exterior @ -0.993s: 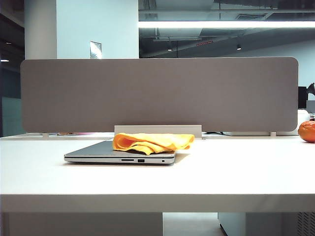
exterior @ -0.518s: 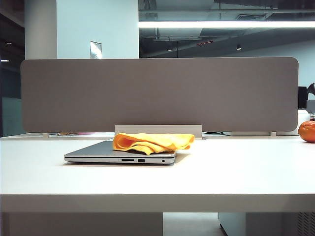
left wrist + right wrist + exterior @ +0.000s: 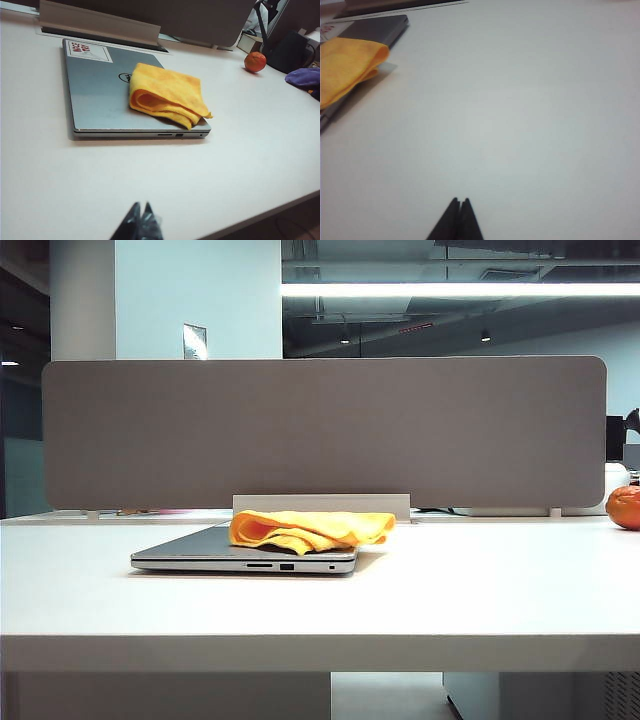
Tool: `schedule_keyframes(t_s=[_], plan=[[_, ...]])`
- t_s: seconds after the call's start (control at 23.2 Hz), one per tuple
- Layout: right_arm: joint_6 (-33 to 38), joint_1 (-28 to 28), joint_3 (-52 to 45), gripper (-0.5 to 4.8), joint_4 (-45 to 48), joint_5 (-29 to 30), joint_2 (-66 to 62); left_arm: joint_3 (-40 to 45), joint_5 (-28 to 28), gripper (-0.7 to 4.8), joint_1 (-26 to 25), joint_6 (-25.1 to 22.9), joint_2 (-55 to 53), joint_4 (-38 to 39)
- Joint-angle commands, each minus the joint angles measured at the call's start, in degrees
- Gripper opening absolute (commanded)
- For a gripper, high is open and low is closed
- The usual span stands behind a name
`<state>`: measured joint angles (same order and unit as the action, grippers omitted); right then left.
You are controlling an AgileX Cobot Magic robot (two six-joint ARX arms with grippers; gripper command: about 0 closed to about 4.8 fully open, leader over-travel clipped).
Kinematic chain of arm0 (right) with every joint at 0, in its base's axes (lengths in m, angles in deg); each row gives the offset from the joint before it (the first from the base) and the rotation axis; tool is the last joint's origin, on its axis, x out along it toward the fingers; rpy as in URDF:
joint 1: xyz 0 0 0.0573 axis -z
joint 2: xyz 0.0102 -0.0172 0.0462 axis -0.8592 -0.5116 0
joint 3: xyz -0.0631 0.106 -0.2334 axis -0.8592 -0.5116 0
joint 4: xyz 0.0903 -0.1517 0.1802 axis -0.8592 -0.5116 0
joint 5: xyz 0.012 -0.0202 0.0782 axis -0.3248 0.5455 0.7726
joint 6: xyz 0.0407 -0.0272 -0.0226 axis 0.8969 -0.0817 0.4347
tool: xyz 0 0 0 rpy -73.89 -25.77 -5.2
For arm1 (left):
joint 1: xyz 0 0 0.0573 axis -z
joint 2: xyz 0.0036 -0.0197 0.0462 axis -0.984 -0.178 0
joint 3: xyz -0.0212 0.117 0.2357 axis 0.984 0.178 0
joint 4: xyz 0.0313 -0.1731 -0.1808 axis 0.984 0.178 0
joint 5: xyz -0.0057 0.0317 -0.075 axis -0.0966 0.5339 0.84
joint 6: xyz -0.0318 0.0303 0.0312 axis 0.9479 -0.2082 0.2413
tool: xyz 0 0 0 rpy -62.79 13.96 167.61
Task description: Pick up the yellow rag and put it over the laptop.
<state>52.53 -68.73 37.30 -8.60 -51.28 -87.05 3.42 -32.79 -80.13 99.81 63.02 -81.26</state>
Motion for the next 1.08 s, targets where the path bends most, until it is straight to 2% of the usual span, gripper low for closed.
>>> schedule_keyframes(t_s=[0.04,0.39,0.73,1.08], plan=[[-2.6,0.4,-0.9,-0.05,1.6,-2.1,0.7,-0.2,0.0,-0.06,0.0,-0.2,0.0,-0.4],[-1.9,4.7,-5.6,-0.05,2.9,-1.8,15.8,-0.2,0.0,-0.06,0.0,-0.2,0.0,-0.3],[-2.1,5.7,-6.6,-0.05,2.5,-1.8,19.1,-0.2,0.0,-0.06,0.0,-0.2,0.0,-0.3],[-2.3,5.6,-7.0,-0.05,-3.7,-0.5,22.3,-0.2,0.0,-0.06,0.0,-0.2,0.0,-0.3]])
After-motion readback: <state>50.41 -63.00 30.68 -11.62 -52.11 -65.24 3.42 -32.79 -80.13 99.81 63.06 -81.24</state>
